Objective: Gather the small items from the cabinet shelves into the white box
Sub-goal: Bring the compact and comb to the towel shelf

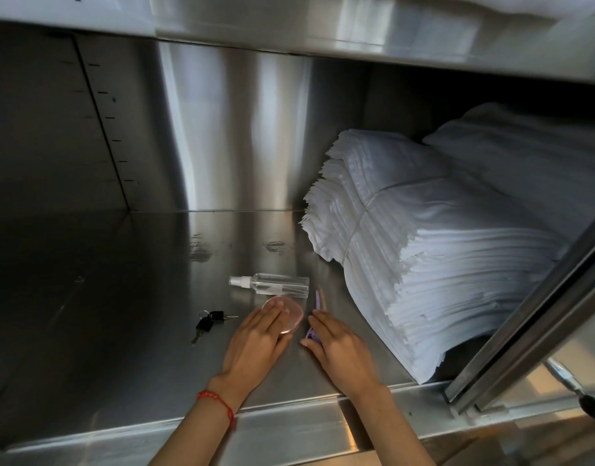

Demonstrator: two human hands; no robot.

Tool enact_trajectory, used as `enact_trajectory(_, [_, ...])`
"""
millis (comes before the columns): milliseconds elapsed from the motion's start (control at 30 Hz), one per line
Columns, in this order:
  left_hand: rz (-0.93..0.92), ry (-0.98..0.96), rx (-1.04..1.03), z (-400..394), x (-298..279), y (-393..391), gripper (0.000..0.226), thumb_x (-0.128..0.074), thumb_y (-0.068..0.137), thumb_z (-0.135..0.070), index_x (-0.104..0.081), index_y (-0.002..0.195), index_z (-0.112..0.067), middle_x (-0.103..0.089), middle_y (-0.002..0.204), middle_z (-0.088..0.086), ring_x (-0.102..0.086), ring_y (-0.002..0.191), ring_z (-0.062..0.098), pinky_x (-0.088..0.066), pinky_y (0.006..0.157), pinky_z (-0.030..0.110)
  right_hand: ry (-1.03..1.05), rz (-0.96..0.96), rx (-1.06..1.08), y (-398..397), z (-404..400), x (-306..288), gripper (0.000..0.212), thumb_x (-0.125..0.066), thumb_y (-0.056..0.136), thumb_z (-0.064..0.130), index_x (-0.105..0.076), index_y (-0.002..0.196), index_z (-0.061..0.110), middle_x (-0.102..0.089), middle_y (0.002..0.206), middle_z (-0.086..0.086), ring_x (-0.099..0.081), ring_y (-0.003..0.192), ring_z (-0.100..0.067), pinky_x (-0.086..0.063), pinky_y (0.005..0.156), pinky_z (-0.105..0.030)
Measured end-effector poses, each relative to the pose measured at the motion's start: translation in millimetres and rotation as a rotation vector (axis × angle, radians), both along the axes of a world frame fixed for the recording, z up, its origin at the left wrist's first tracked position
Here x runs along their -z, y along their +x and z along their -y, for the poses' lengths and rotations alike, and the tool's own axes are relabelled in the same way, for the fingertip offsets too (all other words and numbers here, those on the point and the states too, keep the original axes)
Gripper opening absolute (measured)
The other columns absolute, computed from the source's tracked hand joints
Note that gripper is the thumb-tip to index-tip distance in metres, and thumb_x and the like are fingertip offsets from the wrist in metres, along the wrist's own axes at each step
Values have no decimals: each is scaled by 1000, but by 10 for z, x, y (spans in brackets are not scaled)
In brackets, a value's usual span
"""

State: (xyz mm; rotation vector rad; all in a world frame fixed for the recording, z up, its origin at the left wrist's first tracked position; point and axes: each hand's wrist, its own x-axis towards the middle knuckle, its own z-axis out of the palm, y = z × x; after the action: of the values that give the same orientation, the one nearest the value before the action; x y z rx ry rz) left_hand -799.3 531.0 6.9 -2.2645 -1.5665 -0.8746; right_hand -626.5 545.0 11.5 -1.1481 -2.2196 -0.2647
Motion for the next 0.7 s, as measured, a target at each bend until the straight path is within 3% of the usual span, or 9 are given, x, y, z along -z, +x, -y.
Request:
enact_trajectory(333, [35, 4, -34, 74, -33, -26, 48, -91, 53, -10, -74, 97, -2, -72, 101, 12, -70, 91, 24, -54, 80, 45, 14, -1, 39, -55, 87, -11, 38, -87, 64, 23, -75, 96, 7, -73, 100, -7, -70, 90, -19, -58, 73, -29])
enact_trajectory(700, [87, -18, -44, 238, -202, -71, 45, -83, 69, -13, -69, 110, -1, -68, 113, 15, -65, 104, 30, -48, 90, 50, -12, -91, 87, -203, 297, -145, 34, -81, 73, 18, -72, 104, 7, -70, 109, -9, -68, 99, -23, -56, 76, -33])
